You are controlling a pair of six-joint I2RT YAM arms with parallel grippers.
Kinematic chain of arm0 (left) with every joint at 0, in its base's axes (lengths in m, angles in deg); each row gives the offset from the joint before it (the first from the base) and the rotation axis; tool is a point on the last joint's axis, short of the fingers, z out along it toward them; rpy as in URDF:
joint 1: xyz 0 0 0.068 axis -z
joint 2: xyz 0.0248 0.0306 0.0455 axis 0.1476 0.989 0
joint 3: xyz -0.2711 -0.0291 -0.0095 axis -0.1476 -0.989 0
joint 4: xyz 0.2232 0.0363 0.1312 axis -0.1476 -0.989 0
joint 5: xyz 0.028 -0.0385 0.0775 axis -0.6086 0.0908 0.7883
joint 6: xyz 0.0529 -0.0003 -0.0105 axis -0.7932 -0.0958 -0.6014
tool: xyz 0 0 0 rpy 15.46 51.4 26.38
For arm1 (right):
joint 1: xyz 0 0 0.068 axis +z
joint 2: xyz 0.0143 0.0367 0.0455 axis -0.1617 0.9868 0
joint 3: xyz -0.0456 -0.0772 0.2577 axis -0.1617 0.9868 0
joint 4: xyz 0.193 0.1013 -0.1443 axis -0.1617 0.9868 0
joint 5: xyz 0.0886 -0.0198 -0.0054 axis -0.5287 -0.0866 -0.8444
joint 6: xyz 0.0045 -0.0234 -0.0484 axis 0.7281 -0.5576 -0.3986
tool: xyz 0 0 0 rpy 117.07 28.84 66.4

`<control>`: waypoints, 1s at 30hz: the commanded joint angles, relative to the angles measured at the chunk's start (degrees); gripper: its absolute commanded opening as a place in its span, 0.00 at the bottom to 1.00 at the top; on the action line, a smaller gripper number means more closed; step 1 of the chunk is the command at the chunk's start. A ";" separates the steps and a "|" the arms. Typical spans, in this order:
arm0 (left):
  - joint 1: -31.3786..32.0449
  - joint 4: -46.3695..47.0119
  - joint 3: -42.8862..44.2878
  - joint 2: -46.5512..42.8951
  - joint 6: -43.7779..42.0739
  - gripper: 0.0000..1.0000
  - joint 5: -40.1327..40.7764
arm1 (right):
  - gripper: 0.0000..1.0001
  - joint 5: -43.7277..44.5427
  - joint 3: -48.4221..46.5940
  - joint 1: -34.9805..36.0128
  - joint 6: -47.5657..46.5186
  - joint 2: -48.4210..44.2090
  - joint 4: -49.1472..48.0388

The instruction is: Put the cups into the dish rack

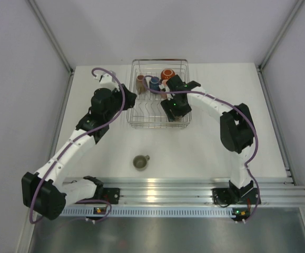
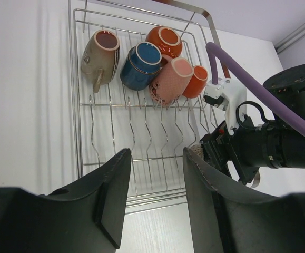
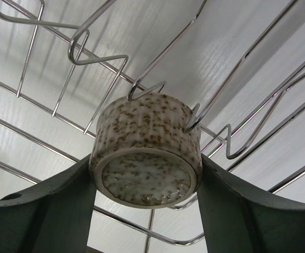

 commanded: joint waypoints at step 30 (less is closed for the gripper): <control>-0.63 -0.77 -1.43 -5.89 -4.37 0.54 -0.60 | 0.77 3.63 -2.64 2.08 -0.35 -9.91 0.75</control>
